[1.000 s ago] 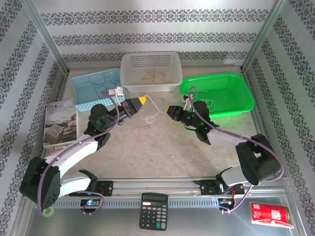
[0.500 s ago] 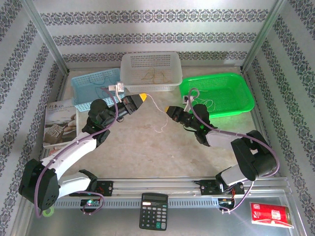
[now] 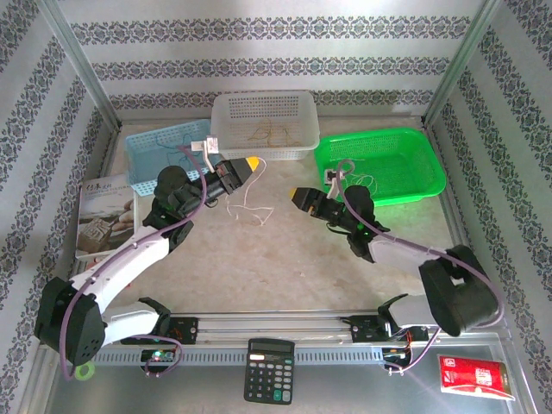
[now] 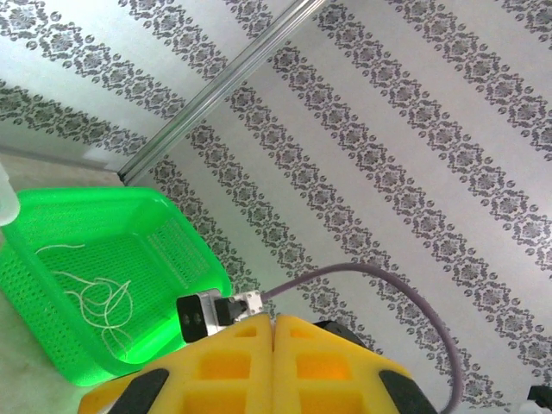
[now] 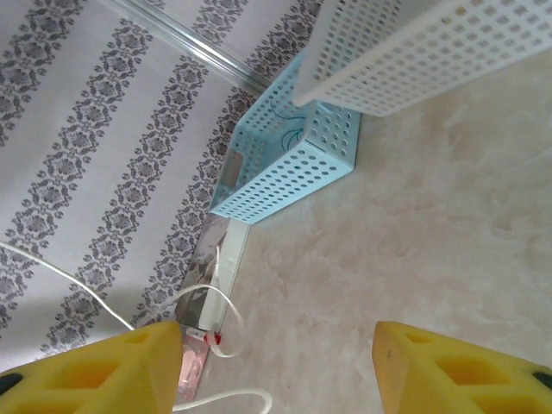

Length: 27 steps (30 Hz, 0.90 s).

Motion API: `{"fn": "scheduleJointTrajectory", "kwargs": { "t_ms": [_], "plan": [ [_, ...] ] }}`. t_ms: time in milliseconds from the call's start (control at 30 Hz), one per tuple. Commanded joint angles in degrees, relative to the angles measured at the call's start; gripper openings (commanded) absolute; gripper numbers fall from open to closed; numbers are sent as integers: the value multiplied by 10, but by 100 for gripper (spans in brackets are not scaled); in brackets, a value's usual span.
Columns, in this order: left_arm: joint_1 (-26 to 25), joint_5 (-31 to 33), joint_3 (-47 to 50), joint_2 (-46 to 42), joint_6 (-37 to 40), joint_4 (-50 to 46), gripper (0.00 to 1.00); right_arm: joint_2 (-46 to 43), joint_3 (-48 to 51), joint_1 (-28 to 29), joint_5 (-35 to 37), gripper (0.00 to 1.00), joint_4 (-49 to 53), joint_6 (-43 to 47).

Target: Untangle the cables

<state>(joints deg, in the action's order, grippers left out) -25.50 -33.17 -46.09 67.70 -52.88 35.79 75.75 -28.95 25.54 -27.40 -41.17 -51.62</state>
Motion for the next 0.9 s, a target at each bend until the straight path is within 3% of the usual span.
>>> {"fn": "scheduleJointTrajectory", "kwargs": {
  "t_ms": [0,167,300,700,867],
  "plan": [
    [-3,-29,-31,11,11,-27,0,-57,-22,19,13,62,70,83],
    [-3,-57,-63,32,5,-43,0,-120,-96,63,47,64,197,207],
    [-3,-73,-80,49,-5,-40,0,-125,-142,75,60,66,230,258],
    [-10,-95,-126,83,-33,-19,0,-12,-255,80,86,65,201,283],
    [-11,-91,-140,84,-50,-9,0,43,-278,83,101,54,162,271]
  ]
}}
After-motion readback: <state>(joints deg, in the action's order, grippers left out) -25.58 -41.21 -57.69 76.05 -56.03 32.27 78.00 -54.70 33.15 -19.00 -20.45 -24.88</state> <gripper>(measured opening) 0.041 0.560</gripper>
